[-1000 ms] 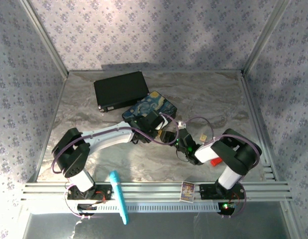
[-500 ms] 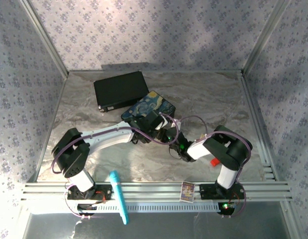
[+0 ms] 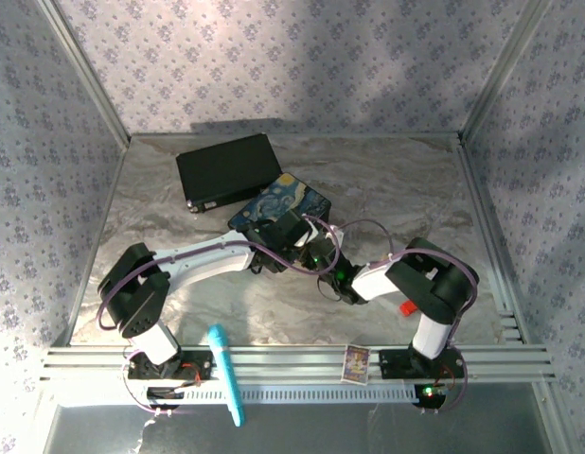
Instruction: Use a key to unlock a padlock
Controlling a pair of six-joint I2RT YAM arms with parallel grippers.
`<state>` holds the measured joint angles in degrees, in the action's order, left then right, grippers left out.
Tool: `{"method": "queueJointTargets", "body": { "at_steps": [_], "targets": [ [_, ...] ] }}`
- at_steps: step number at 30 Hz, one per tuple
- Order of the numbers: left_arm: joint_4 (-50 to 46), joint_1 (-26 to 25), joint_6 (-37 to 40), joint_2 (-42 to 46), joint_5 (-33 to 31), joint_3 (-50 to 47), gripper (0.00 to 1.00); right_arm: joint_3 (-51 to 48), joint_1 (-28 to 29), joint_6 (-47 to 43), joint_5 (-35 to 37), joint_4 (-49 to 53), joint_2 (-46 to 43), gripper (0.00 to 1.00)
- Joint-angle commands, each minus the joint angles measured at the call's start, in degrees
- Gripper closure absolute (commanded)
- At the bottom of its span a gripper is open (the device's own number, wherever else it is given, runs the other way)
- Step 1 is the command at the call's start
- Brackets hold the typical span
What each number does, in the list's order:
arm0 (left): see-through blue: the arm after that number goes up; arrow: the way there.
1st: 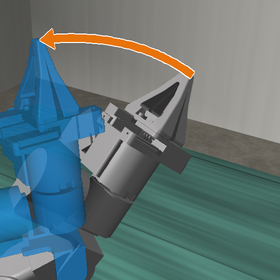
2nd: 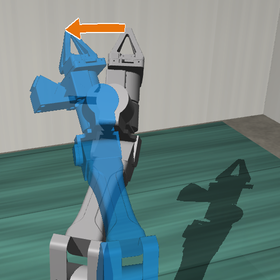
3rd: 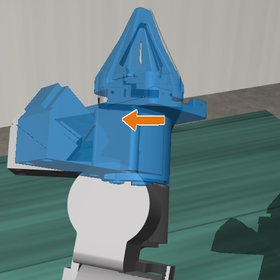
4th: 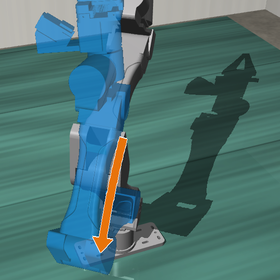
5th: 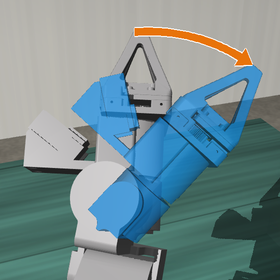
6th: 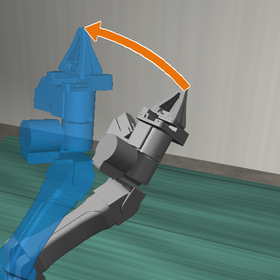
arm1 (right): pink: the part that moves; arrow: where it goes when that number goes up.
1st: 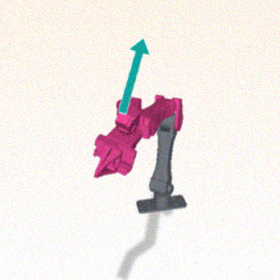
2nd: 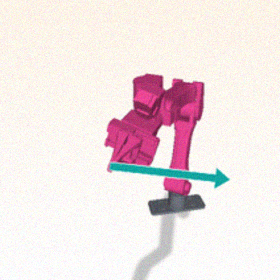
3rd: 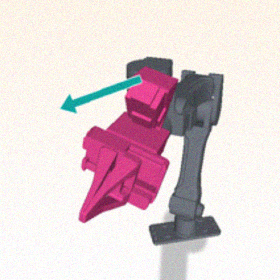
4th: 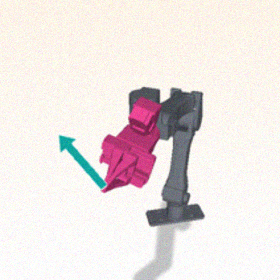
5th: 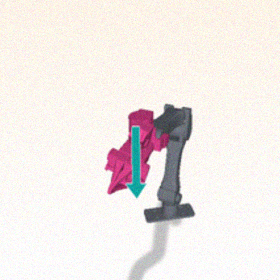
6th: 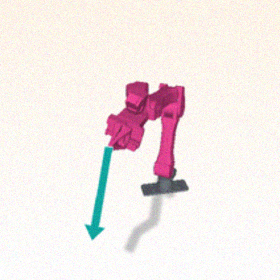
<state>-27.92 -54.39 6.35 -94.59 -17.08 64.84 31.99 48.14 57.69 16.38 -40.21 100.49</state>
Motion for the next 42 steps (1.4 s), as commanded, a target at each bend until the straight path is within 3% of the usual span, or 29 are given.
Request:
{"method": "queueJointTargets", "body": {
  "at_steps": [1,4,6,9,13,17,25,34,37,39,40,42],
  "targets": [
    [-14.0,-1.5,-1.3,-3.3,12.2,-3.4,0.67,-0.9,-1.4,3.2,1.1,15.6,3.8,0.68],
    [-14.0,-1.5,-1.3,-3.3,12.2,-3.5,0.67,-0.8,-1.7,3.1,-1.0,13.0,4.6,0.50],
    [-14.0,-1.5,-1.3,-3.4,12.0,-3.6,0.67,-0.1,-1.4,3.1,-1.7,13.0,5.3,0.46],
    [-14.0,-1.5,-1.5,-3.5,12.0,-3.5,0.67,0.5,-0.9,3.4,-1.8,12.5,6.1,0.52],
    [-13.7,-1.5,-1.5,-3.2,12.0,-3.7,0.67,-3.7,-2.3,5.0,-2.9,2.4,7.1,0.72],
    [-13.5,-1.5,-1.7,-2.9,12.4,-4.1,0.67,-3.9,-2.6,3.4,0.1,5.5,4.1,0.88],
    [-13.5,-1.5,-1.9,-2.9,12.2,-4.4,0.67,-3.5,-4.5,0.0,3.3,12.9,-3.7,0.95],
    [-13.0,-1.8,-2.4,-2.6,12.8,-6.1,0.67,-4.4,-11.0,-3.4,-3.3,4.8,-4.3,0.96],
    [-13.1,-1.8,-2.5,-2.5,12.4,-5.9,0.67,-5.6,-9.6,-12.0,-3.5,1.9,-6.1,0.95],
    [-12.9,-1.7,-2.2,-2.4,12.4,-5.7,0.67,-6.1,-7.5,-21.0,-2.4,2.6,-7.4,0.88],
    [-12.8,-1.7,-2.2,-2.3,12.6,-5.6,0.67,-6.9,-6.5,-27.1,-1.8,1.5,-7.7,0.83],
    [-12.4,-1.5,-2.2,-2.1,13.1,-5.5,0.67,-9.2,-4.8,-35.2,-0.8,-2.0,-7.6,0.64]
  ]
}}
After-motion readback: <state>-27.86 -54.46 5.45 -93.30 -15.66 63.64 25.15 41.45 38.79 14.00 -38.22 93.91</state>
